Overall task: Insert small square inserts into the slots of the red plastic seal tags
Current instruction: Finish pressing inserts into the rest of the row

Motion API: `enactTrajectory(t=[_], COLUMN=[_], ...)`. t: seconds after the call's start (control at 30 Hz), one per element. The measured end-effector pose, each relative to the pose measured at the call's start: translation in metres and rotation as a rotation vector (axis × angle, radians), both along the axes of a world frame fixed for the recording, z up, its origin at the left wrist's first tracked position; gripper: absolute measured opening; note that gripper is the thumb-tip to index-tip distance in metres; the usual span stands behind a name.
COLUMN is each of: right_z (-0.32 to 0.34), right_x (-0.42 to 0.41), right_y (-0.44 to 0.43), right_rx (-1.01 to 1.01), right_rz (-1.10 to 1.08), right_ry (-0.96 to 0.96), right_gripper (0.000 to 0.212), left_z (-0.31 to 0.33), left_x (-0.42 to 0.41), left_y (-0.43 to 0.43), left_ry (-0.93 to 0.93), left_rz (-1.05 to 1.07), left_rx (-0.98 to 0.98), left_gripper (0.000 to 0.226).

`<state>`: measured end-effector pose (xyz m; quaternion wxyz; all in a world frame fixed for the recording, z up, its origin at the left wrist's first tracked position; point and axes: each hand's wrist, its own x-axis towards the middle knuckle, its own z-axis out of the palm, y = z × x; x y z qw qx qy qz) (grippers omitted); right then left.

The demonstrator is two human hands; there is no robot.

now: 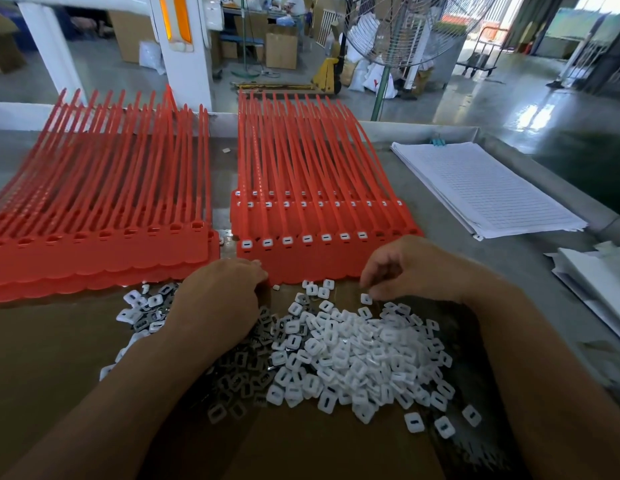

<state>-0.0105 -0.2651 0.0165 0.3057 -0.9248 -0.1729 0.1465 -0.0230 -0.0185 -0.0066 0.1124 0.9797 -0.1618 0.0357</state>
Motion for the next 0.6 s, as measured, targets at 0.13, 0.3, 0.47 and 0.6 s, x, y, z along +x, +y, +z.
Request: enactTrajectory(t=[0.13,0.3,0.47,0.6], right_z=[0.001,-0.002,-0.001,0.000], right_x=[-0.005,-0.005,-0.006,-0.007], right_y=[0.008,0.016,0.020,0.019], right_rx=[-0.058,-0.088,-0.105,-0.160], right_rz=[0.049,0.050,0.042,0.067], right_ry=[0.064,0.080,0.085,0.080], right_gripper=[0.013,0.021,0.023,0.022], left_z=[0.000,0.000,-0.001,0.000], left_x=[0.001,0.000,0.000,0.001], left_y=[0.000,0.000,0.001,0.000], left_ry=[0.018,0.014,0.013,0.006], left_rz=[0.008,0.008,0.000,-0.001], left_rx=[-0.002,-0.010,-0.003,0.005], left_gripper=[0.046,0.046,0.045,0.045])
